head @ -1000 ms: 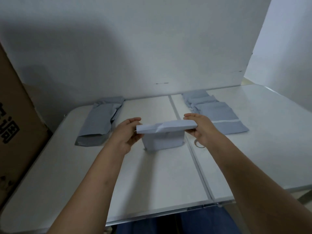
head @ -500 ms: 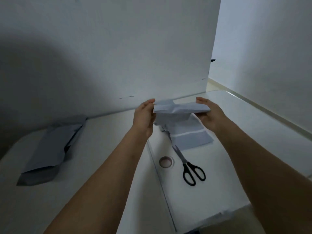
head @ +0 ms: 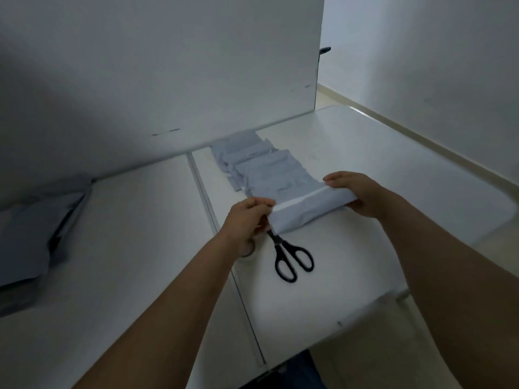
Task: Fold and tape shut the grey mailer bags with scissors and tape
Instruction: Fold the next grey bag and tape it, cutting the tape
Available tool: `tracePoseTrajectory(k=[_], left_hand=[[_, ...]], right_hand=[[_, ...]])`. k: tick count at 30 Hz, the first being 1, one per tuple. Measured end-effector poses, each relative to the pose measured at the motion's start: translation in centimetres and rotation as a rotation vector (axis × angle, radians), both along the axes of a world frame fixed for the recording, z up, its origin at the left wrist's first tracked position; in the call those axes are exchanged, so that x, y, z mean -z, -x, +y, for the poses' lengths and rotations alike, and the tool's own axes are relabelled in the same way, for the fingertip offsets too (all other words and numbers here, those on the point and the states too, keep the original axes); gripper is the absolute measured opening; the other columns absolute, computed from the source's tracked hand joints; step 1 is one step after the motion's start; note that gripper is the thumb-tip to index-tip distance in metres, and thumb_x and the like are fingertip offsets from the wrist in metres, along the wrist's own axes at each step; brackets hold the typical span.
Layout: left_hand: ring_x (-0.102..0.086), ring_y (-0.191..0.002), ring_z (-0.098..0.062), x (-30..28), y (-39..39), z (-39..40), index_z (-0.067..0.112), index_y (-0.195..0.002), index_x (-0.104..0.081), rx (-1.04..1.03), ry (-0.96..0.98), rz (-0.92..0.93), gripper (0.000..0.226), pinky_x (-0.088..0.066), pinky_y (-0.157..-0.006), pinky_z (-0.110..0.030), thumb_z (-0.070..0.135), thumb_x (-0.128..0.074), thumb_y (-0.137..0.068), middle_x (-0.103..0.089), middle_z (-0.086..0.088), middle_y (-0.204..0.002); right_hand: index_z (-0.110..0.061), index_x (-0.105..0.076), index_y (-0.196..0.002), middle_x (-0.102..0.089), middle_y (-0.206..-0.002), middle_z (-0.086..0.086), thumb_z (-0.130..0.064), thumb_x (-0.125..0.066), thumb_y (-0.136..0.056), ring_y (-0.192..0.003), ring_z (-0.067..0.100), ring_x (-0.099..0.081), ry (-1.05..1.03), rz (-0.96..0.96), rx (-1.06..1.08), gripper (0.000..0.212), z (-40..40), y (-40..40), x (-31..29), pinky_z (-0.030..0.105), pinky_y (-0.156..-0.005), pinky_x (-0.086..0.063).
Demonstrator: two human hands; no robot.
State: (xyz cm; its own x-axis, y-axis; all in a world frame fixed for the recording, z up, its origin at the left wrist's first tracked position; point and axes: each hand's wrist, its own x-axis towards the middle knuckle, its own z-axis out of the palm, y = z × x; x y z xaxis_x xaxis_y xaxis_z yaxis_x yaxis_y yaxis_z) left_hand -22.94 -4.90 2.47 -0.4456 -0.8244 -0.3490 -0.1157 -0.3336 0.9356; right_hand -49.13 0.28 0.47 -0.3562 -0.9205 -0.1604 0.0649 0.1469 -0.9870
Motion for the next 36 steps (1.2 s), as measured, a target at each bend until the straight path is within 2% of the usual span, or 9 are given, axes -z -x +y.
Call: tracePoseTrajectory(k=[2,6,8,11,14,19,23,27,36], left_hand=[[-0.056,-0.066,-0.017,-0.1,0.0,0.7,0.001,-0.103,-0.065,0.052,-0.057,-0.054,0.019,-0.048,-0.048,-0.019,-0.004,-0.05,-0.092,-0.061,-0.011,-0.085],[-0.061,-0.06,-0.013,-0.7,-0.6,1.3,0.003,-0.112,-0.061,0.193,-0.067,-0.194,0.019,-0.051,-0.049,-0.018,0.007,-0.048,-0.098,-0.06,-0.009,-0.087],[-0.061,-0.063,-0.013,-0.8,-0.7,1.4,0.013,-0.114,-0.062,0.316,0.12,-0.424,0.022,-0.05,-0.054,-0.02,0.025,-0.049,-0.1,-0.06,-0.006,-0.086],[-0.055,-0.09,-0.019,0.2,-0.6,0.1,0.022,-0.122,-0.058,0.316,0.683,-0.791,0.031,-0.042,-0.076,-0.024,0.04,-0.046,-0.099,-0.05,-0.006,-0.109],[-0.043,-0.125,-0.026,1.4,-0.1,-1.6,0.028,-0.135,-0.05,0.328,0.997,-0.823,0.039,-0.04,-0.098,-0.035,0.039,-0.046,-0.098,-0.039,-0.008,-0.139],[0.007,-0.148,-0.025,2.9,1.5,-2.7,0.035,-0.152,-0.014,0.583,0.919,-0.994,0.056,-0.003,-0.115,-0.056,0.054,-0.025,-0.1,0.008,0.002,-0.162],[0.009,-0.148,-0.027,3.9,2.2,-4.0,0.033,-0.152,-0.016,0.566,0.935,-0.998,0.057,-0.003,-0.115,-0.054,0.054,-0.025,-0.1,0.012,0.0,-0.161],[0.008,-0.148,-0.027,4.6,3.2,-6.0,0.034,-0.152,-0.017,0.529,0.995,-1.001,0.055,-0.002,-0.116,-0.052,0.053,-0.024,-0.101,0.011,0.001,-0.161],[0.002,-0.148,-0.025,5.2,3.5,-7.8,0.035,-0.15,-0.024,0.476,1.031,-0.948,0.053,-0.005,-0.116,-0.052,0.053,-0.026,-0.1,0.006,0.005,-0.162]], right_hand=[[-0.008,-0.069,-0.106,-0.065,-0.102,0.007,-0.005,-0.064,-0.086,-0.089,0.016,-0.059,-0.269,0.097,-0.059,0.021,0.7,0.0,-0.1,0.023,-0.07,-0.047],[-0.012,-0.074,-0.094,-0.065,-0.09,0.005,-0.005,-0.063,-0.085,-0.079,0.014,-0.055,-0.417,0.509,-0.115,0.015,1.8,-0.6,-1.7,0.022,-0.061,-0.043],[-0.014,-0.074,-0.095,-0.066,-0.096,0.007,-0.012,-0.067,-0.085,-0.084,0.018,-0.058,-0.473,0.748,-0.163,0.012,1.2,-0.7,-2.3,0.026,-0.07,-0.049],[-0.014,-0.069,-0.107,-0.056,-0.118,0.014,-0.021,-0.061,-0.089,-0.109,0.033,-0.054,-0.439,1.219,-0.019,0.021,-0.4,-2.9,-2.5,0.04,-0.095,-0.047],[-0.008,-0.064,-0.107,-0.052,-0.114,0.016,-0.015,-0.052,-0.091,-0.105,0.035,-0.054,-0.136,1.216,-0.012,0.021,-1.5,-7.4,-0.2,0.042,-0.09,-0.047],[-0.016,-0.049,-0.133,-0.037,-0.149,0.008,-0.034,-0.049,-0.096,-0.134,0.027,-0.038,-0.084,1.232,-0.065,0.041,-2.5,-9.7,4.4,0.042,-0.109,-0.032],[-0.021,-0.038,-0.144,-0.025,-0.158,0.003,-0.058,-0.019,-0.09,-0.14,0.028,-0.029,-0.108,1.353,-0.094,0.068,-2.9,-9.1,5.8,0.046,-0.111,-0.026],[-0.025,-0.029,-0.15,-0.015,-0.161,-0.001,-0.06,-0.004,-0.084,-0.145,0.029,-0.019,-0.169,1.384,-0.106,0.078,-4.5,-8.5,5.6,0.048,-0.115,-0.021],[-0.028,-0.022,-0.151,-0.005,-0.162,-0.003,-0.059,-0.005,-0.089,-0.147,0.027,-0.009,-0.195,1.369,-0.11,0.072,-6.1,-8.2,5.1,0.049,-0.117,-0.011]])
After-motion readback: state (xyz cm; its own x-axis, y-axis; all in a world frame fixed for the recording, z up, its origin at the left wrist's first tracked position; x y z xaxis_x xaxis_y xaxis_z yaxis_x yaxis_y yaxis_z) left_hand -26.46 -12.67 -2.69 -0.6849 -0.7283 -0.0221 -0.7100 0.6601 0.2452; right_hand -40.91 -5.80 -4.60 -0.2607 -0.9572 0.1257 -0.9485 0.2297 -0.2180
